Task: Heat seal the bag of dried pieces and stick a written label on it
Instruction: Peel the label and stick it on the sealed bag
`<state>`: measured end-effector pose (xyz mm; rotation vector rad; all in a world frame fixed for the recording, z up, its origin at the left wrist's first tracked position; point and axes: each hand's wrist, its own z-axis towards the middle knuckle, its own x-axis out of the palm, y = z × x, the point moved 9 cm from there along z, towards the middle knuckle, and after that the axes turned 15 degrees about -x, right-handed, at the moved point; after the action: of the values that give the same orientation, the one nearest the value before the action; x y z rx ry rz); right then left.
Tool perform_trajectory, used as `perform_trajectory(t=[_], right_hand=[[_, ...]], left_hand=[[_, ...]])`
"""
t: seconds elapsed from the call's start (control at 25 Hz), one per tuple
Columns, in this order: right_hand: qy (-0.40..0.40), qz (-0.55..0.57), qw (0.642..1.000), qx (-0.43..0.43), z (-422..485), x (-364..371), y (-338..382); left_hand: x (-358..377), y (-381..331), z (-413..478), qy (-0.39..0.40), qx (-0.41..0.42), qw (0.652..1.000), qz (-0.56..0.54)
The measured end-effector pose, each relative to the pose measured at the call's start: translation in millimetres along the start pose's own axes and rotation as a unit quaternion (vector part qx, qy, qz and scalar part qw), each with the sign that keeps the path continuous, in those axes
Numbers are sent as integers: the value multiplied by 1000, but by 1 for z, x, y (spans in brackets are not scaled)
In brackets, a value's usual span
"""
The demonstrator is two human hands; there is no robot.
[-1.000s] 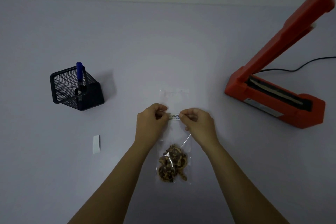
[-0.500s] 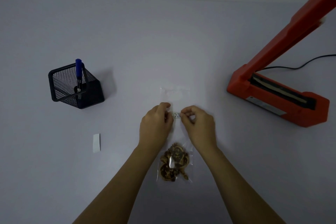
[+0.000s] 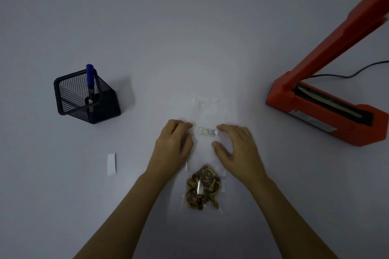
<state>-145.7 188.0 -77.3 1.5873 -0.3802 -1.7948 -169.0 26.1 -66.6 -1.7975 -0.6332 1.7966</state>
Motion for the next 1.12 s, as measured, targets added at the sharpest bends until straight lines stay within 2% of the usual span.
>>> perform_trajectory(t=[0.16, 0.44, 0.6, 1.12], right_hand=[[33, -66, 995, -65, -4, 0, 0], [62, -121, 985, -107, -3, 7, 6], [86, -146, 980, -102, -3, 11, 4], [48, -145, 985, -78, -3, 8, -3]], left_hand=[[9, 6, -12, 74, 94, 990, 69], [19, -1, -2, 92, 154, 976, 127], [24, -1, -1, 88, 168, 973, 131], [26, -1, -3, 68, 171, 975, 129]])
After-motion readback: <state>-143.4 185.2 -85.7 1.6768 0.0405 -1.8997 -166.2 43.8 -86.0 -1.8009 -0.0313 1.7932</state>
